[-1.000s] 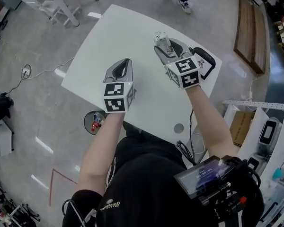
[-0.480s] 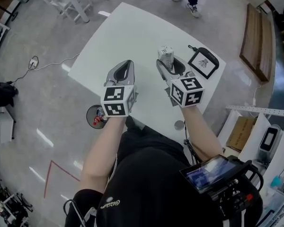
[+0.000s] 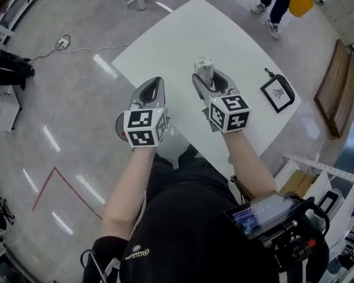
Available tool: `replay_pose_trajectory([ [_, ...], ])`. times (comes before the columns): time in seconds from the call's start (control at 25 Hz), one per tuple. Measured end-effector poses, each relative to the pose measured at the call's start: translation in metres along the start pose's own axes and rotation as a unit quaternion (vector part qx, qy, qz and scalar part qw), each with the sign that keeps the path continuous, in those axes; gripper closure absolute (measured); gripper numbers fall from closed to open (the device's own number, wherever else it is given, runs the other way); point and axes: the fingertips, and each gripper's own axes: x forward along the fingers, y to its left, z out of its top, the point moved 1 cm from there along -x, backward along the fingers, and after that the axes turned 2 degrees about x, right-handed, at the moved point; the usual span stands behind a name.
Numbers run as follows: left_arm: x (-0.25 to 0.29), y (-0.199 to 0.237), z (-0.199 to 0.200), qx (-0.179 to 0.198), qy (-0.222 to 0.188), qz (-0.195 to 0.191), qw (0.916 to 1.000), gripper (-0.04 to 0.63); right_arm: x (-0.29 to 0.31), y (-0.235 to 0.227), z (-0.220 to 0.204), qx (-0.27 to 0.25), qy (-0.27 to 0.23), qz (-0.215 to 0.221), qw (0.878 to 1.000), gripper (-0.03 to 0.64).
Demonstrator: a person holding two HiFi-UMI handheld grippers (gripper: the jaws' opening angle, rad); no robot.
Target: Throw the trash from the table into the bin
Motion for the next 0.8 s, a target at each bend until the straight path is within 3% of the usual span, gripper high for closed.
replay_pose_trajectory([
  [0.32, -0.122, 0.196, -0.041, -0.063, -0.011, 0.120, 0.9907, 0.588, 0.105, 0.212, -0.016, -0.061, 0.047, 0.109, 0.991, 0.408],
  [0.68, -0.234, 0.334, -0.115, -0.115, 0.021, 0.203, 0.9723, 0.588, 0.161, 0.391, -0.077, -0.087, 0.104, 0.191, 0.972, 0.408],
  [0.8, -0.249, 0.357, -0.143, -0.134, 0.036, 0.214, 0.9671, 0.588, 0.175, 0.424, -0.097, -0.096, 0.125, 0.209, 0.965, 0.408],
])
